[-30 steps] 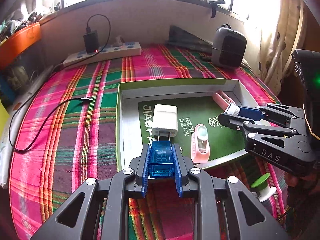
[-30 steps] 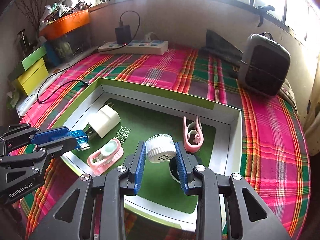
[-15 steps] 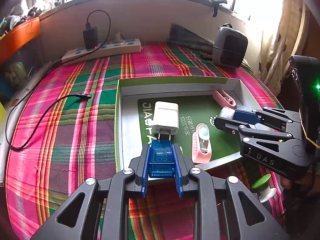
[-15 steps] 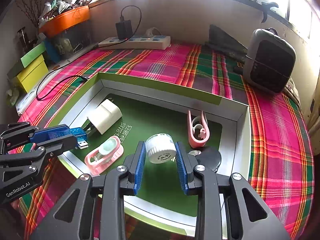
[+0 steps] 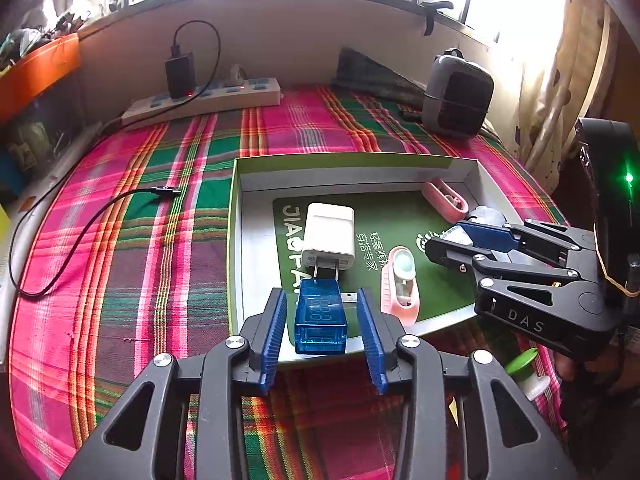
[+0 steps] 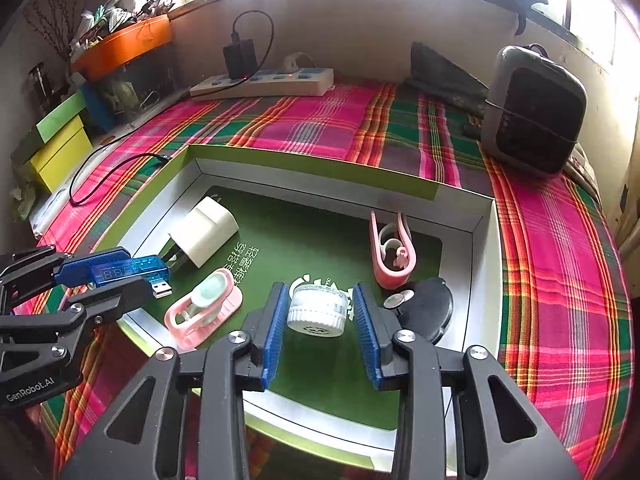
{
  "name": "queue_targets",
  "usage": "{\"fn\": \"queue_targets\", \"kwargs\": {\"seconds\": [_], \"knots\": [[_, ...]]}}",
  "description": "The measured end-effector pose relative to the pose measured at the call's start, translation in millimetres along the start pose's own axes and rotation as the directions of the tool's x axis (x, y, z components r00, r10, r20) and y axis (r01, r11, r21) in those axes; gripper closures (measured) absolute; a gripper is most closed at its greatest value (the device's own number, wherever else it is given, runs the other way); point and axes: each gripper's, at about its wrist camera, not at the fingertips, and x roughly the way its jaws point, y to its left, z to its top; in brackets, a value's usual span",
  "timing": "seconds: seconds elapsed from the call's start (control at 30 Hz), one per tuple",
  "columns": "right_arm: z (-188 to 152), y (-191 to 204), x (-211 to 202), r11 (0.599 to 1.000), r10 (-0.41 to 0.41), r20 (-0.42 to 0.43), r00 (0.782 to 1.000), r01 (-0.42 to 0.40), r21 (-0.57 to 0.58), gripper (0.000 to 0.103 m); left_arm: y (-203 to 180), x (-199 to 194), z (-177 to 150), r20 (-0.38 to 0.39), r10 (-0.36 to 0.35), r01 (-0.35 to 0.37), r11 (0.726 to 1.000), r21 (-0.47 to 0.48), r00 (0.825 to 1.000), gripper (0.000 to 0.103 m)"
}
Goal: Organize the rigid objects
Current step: 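Lower both held items into the tray and open both grippers, then move the left tool to the red-capped bottle while the right tool approaches the green-topped spool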
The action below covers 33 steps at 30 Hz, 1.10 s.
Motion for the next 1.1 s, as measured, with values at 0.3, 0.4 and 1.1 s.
{"fn": "queue_targets", "kwargs": {"seconds": [0.3,0.4,1.1], "knots": [[-2.8,3.2,-13.5,1.0,-0.008,0.035,0.999,0.008,0.004,0.055,-1.3,-8.3,-3.3,0.014,-0.003,0.003,1.0,-0.006,1.0,0.059],[-4.5,3.4,-21.2,1.0,-0.01,0.051,0.999,0.009,0.016,0.055,-1.2,-14.1,-5.3,0.023,-0.002,0.003,1.0,-0.012,1.0,0.058],[-33.2,-2.8,-77.9,0.996,-0.016,0.135,0.991,0.004,0.092,0.054,-1.4,-63.4,-30.9,0.094,-0.008,0.013,0.999,-0.053,0.996,0.054]]}}
